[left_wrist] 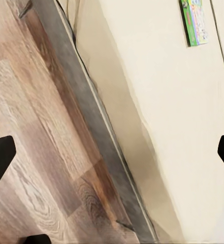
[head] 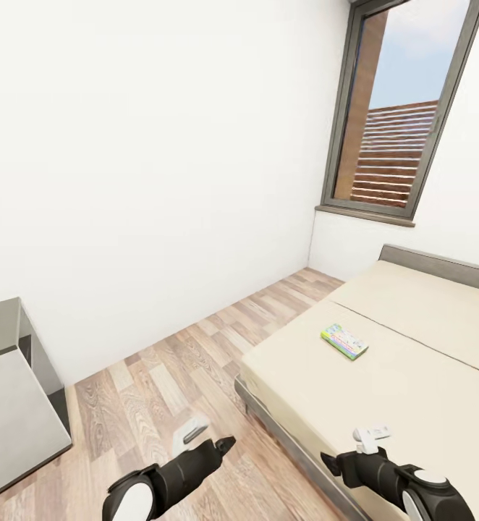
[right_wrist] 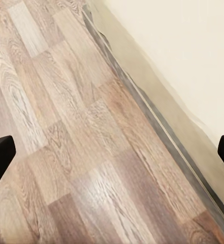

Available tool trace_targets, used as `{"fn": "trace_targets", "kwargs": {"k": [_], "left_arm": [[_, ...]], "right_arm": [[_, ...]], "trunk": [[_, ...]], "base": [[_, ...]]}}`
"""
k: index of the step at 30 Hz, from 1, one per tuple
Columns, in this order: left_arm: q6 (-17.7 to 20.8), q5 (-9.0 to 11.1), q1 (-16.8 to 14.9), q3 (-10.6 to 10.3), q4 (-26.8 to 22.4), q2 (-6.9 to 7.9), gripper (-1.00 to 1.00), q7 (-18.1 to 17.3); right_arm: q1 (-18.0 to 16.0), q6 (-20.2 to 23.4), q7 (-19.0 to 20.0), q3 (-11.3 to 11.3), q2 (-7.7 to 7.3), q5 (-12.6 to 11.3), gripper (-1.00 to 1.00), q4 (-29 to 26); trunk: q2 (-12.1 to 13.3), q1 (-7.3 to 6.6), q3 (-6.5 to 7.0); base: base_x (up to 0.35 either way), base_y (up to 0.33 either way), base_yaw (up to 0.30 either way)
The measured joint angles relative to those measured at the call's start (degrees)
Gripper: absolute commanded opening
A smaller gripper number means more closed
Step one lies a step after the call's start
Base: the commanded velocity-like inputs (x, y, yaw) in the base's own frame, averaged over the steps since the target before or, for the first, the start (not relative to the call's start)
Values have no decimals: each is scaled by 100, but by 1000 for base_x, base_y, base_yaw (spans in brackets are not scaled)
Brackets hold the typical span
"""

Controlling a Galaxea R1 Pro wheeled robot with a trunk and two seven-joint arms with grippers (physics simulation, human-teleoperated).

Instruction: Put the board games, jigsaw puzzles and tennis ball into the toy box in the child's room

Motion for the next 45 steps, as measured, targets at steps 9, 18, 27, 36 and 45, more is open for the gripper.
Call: {"fn": "trace_targets", "kwargs": {"k": [9,18,27,36,45], "left_arm": [[-529,-53,118,-552,24,70,100,21],[-744,-58,163,-713,31,115,100,239],[-770,-19,165,-741,31,102,100,627],[-784,6,165,-757,31,96,100,831],[-787,5,166,-758,31,95,100,866]], "right_arm": [[-1,-8,86,-20,-34,11,100,-6],[-22,5,91,-51,-42,13,100,-8],[-38,34,86,-59,-42,13,100,-8],[-29,10,100,-67,-66,38,100,14],[-22,-1,100,-51,-97,97,100,69]], "trunk": [[-1,0,-1],[0,3,0],[0,3,0],[0,3,0],[0,3,0]], "base": [[-12,0,0],[-254,-29,0],[-309,-7,0],[-319,-1,0],[-321,0,0]]}}
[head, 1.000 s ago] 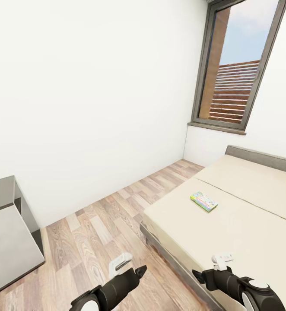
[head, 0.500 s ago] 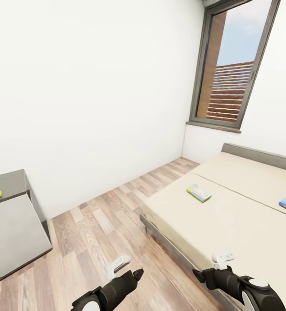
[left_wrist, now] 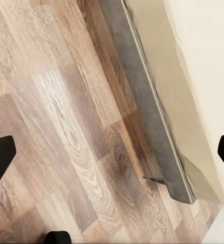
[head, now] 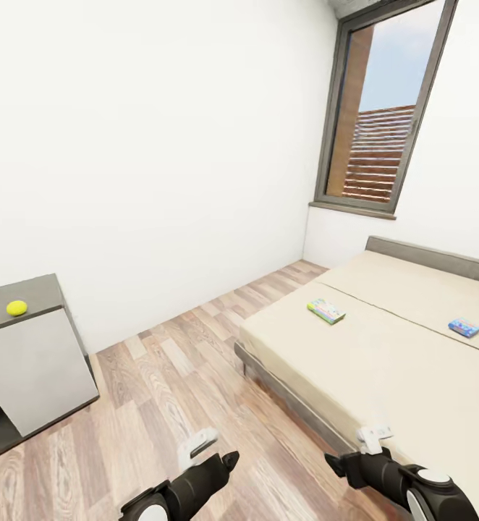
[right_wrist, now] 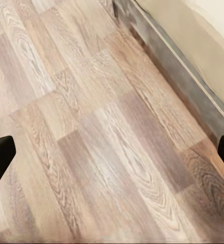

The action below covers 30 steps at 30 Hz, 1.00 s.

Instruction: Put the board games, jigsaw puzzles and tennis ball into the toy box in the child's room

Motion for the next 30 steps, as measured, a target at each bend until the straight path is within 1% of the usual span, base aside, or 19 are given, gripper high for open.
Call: {"fn": "trace_targets", "kwargs": {"k": [7,15,21,30], "left_arm": [[-6,0,1,-1,-1,3,100,-15],[-8,-28,1,-29,-1,7,100,-42],[-9,-40,1,-101,0,6,100,-20],[-9,-47,0,-174,1,5,100,9]], "right_arm": [[0,33,-6,27,14,15,100,12],[-3,55,-8,23,17,20,100,16],[-4,60,-9,17,7,18,100,12],[2,63,-9,9,0,13,100,10]], "trunk": [[0,-2,1],[0,-3,15],[0,-3,22],[0,-3,26]], "base": [[-247,0,44],[-61,-13,207],[-44,-136,175],[-62,-221,57]]}}
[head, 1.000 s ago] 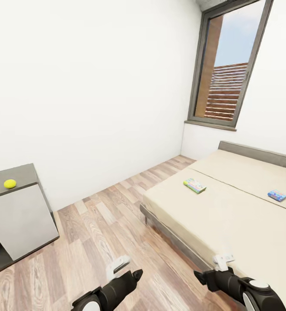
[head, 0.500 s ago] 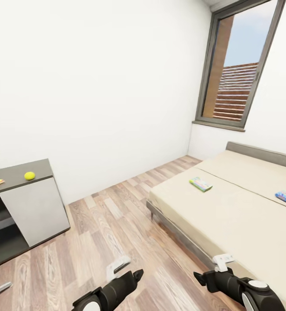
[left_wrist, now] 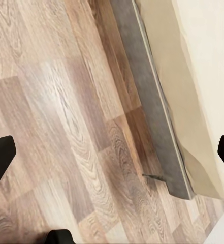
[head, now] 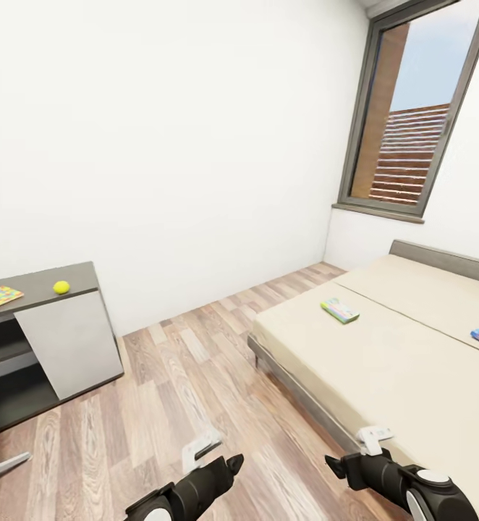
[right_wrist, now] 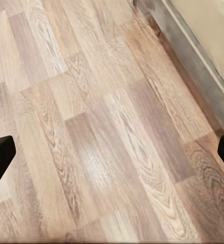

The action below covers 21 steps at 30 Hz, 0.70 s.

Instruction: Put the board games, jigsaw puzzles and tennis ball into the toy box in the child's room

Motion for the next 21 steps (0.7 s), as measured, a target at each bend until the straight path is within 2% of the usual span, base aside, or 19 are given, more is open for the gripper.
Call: {"fn": "trace_targets", "kwargs": {"k": [14,21], "left_arm": [[0,-2,0,-24,0,4,100,-5],[6,-2,0,-21,0,7,100,-42]], "right_arm": [[7,-6,0,25,-7,0,100,-3],[11,-9,6,25,-16,-1,100,-1]], "trunk": [[0,0,1],[0,1,1]], "base": [[-72,-253,10],[-142,-244,1]]}}
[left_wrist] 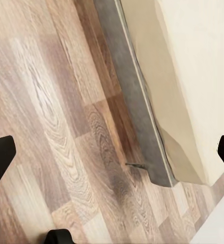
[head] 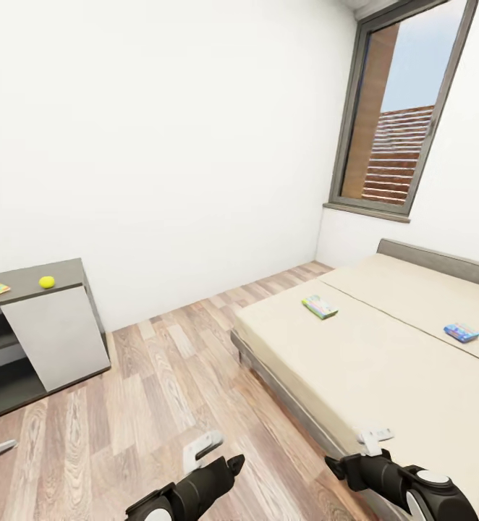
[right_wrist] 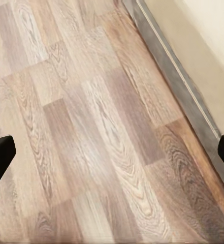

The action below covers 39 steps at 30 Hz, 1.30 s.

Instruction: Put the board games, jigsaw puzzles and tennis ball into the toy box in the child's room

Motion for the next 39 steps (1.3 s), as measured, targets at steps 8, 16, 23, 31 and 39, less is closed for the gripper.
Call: {"fn": "trace_targets", "kwargs": {"k": [8,16,23,31,39], "left_arm": [[-3,0,0,4,-1,4,100,-6],[-5,25,-2,42,4,-3,100,19],[-11,33,-6,81,31,-11,100,44],[2,55,-36,72,47,-25,100,46],[17,47,-102,162,84,-24,100,66]], "right_arm": [[6,-22,4,-5,7,1,100,2],[2,-15,-16,-26,31,7,100,3],[1,-18,-21,-32,39,9,100,3],[-3,-24,-28,-34,44,8,100,3],[-39,8,-31,-57,10,-1,100,-22]], "trunk": [[0,-1,0],[0,-2,0],[0,-2,0],[0,-2,0],[0,-2,2]], "base": [[-103,-112,5],[-25,-26,151],[-7,-8,249],[-2,-2,280],[0,-1,289]]}}
